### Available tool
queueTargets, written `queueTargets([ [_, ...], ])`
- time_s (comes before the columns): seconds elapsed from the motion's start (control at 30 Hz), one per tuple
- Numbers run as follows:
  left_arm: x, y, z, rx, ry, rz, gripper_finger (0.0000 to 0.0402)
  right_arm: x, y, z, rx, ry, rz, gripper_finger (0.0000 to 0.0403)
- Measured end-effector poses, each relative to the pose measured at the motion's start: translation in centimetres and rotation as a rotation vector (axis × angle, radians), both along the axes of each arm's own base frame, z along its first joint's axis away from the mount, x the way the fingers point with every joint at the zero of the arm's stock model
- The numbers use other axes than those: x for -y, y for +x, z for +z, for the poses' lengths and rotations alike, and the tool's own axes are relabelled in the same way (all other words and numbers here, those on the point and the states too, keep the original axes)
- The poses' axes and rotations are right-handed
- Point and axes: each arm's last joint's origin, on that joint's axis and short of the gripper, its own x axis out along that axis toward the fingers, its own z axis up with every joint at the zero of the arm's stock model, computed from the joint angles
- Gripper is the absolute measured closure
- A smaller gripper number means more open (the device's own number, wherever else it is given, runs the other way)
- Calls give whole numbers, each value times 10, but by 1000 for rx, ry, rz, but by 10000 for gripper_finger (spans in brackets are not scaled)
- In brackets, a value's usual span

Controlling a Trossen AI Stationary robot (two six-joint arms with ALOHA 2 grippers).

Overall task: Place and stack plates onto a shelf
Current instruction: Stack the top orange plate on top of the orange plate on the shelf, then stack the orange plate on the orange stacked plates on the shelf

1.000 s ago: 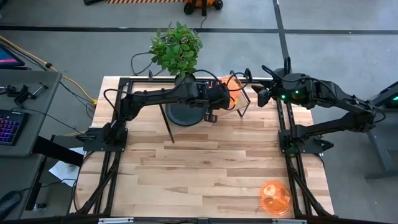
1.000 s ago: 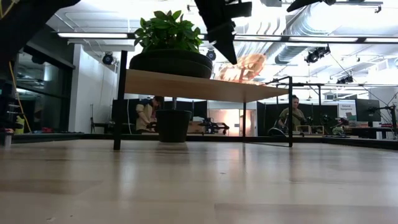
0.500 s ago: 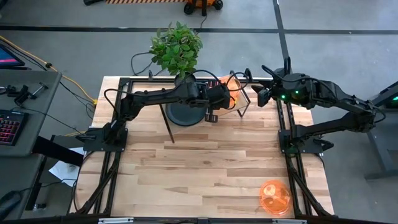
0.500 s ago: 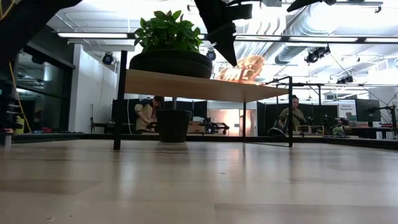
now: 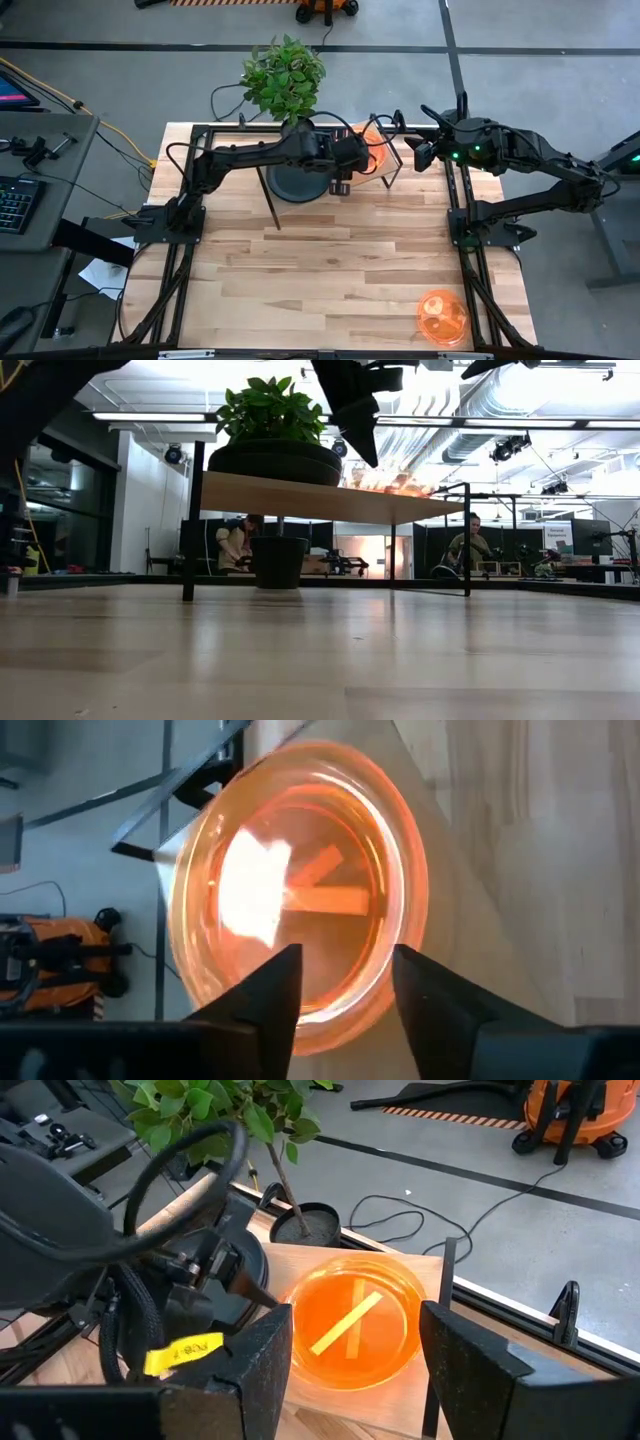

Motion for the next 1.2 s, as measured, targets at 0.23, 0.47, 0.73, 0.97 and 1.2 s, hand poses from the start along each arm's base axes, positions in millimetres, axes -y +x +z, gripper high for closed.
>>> queueTargets([
  [0.23,-2,-9,11,14,-17,30,224,0,0,0,-1,0,0,202],
  [0.47,-4,-40,61,201,-180,89,224,0,2,-2,-14,3,2,202],
  [0.73,7,-114,148,522,-536,26,227,-1,17,-13,-92,86,110,202],
  [0.97,43,-173,168,782,-534,-94,229,-8,18,-21,-172,188,242,202],
  [1.2,56,-231,102,1073,-639,-9,229,-19,17,-23,-203,191,301,202],
])
